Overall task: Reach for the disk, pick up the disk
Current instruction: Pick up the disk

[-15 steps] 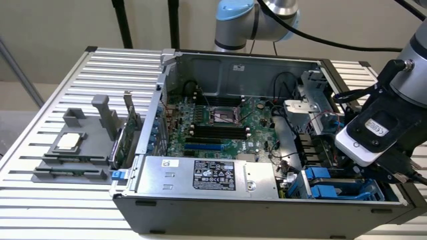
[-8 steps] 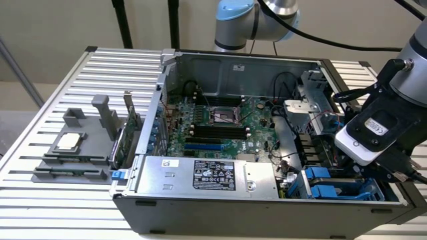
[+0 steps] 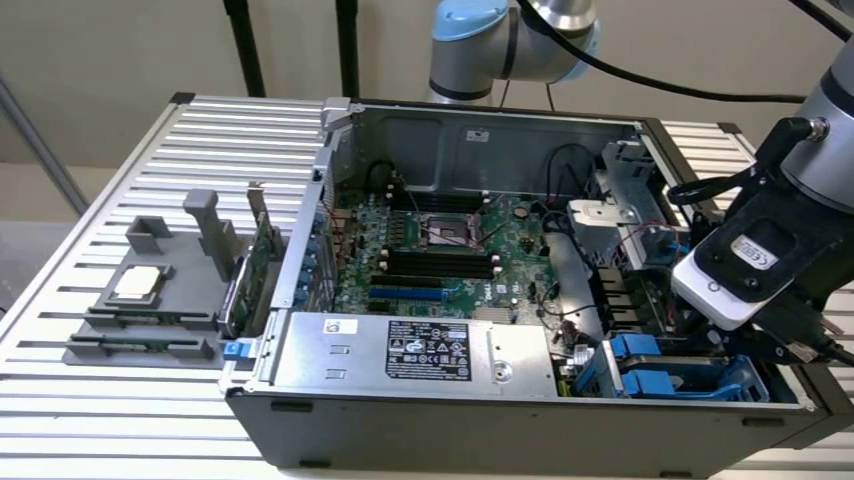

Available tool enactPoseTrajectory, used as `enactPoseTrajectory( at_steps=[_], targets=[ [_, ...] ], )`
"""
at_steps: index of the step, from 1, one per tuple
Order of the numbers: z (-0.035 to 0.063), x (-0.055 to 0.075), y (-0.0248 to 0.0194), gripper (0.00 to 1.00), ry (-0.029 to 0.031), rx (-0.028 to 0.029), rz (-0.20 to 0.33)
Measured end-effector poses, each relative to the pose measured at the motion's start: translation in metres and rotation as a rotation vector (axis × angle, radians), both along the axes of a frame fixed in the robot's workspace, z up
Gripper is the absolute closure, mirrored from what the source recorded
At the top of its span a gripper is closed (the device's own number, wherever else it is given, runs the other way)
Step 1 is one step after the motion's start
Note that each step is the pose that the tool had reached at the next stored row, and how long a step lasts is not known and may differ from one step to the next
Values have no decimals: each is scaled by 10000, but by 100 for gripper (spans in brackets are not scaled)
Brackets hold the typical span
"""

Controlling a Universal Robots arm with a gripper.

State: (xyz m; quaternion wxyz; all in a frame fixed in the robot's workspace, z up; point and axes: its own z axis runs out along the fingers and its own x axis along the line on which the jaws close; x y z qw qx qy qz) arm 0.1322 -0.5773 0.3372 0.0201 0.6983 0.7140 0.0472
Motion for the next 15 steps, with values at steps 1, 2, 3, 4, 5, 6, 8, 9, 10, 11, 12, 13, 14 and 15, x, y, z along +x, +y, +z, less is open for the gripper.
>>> enactPoseTrajectory(
  at_steps=[1,2,3,4,5,6,8,9,10,11,12,13,14,15],
  targets=[
    [-1,0,0,82,0,-1,-3],
    [-1,0,0,82,0,-2,-6],
    [-2,0,1,82,0,-5,-8],
    [-4,0,1,82,0,-10,-10],
    [-7,0,1,82,0,-15,-12],
    [-9,0,0,82,-1,-21,-14],
    [-14,0,0,82,1,-33,-18],
    [-17,0,0,82,1,-41,-20],
    [-19,0,0,82,1,-47,-21],
    [-22,0,0,82,0,-51,-23],
    [-24,0,0,82,0,-54,-24],
    [-27,0,0,82,0,-57,-25],
    [-31,0,0,82,0,-59,-27],
    [-34,0,0,82,1,-63,-27]
  ],
)
